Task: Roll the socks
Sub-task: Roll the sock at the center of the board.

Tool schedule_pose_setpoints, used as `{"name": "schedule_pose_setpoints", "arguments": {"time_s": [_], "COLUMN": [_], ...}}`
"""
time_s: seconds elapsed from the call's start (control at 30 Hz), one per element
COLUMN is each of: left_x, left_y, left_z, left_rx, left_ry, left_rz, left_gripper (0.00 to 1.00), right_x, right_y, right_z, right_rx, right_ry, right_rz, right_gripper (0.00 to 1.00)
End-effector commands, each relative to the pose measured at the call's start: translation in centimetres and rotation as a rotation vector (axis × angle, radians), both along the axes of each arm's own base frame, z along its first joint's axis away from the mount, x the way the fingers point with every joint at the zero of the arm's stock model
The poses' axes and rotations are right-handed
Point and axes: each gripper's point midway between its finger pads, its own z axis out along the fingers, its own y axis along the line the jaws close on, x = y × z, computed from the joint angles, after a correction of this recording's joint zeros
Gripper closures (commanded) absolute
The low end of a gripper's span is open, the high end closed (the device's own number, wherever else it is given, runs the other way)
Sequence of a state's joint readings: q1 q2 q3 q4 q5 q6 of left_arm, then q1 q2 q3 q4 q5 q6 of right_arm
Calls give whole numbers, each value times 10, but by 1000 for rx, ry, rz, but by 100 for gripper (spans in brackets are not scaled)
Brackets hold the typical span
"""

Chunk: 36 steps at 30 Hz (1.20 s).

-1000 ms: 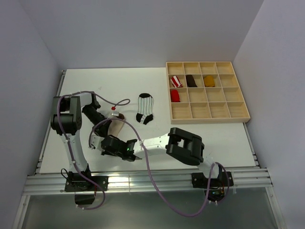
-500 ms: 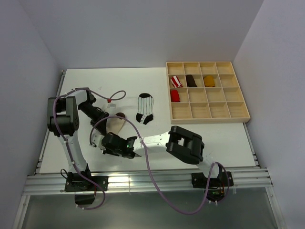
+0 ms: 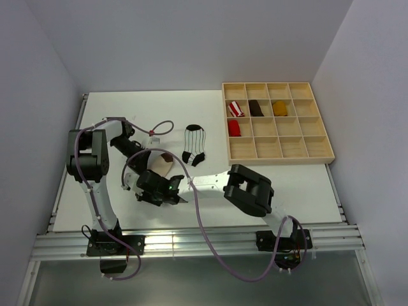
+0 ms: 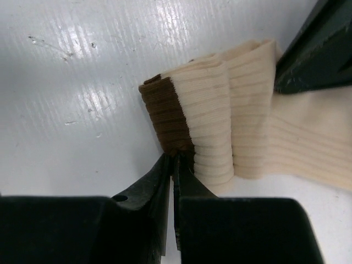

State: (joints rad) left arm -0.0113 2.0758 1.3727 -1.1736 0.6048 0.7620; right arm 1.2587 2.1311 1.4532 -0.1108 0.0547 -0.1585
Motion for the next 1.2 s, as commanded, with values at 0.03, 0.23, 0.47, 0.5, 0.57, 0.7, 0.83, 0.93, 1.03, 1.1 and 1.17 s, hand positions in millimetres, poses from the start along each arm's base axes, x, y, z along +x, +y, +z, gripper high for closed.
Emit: {"name": "schedule_pose_setpoints", "arguments": {"time_s": [0.03, 0.23, 0.47, 0.5, 0.57, 0.7, 0.83, 0.93, 1.03, 1.1, 1.17], "left_x": [12, 11, 38, 41, 51, 76, 99, 112, 115, 110, 102], "left_y": [-11, -20, -23, -25, -25, -21, 0, 27, 46, 50, 54], "left_z": [-7, -1, 13, 19, 25, 46, 68, 85, 96, 103, 108], "left_rx": [5, -39, -35, -42, -44, -44, -64, -63, -41, -38, -26], "left_ry": [-86, -80, -192, -212, -259, -360, -448, -520, -578, -623, -673], "left_rz": [-29, -23, 57, 65, 85, 183, 290, 372, 401, 375, 331], "left_gripper": [77, 77, 71, 69, 68, 66, 65, 65, 65, 65, 64], "right_x": [-14, -10, -11, -12, -14, -14, -14, -15, -14, -15, -16], "right_y": [-25, -30, -40, -41, -40, -40, -41, -41, -39, -37, -34], "right_z": [-24, -28, -29, -30, -28, -28, -27, -26, -23, -18, -14], "right_rx": [-113, -96, -50, -48, -35, -27, -16, -9, -3, 6, 3], "right_ry": [212, 375, 526, 536, 567, 601, 635, 670, 718, 762, 805], "right_rz": [-14, -48, -74, -72, -61, -58, -58, -51, -55, -44, -44], "right_gripper": [99, 99, 99, 99, 99, 99, 99, 99, 99, 99, 99]}}
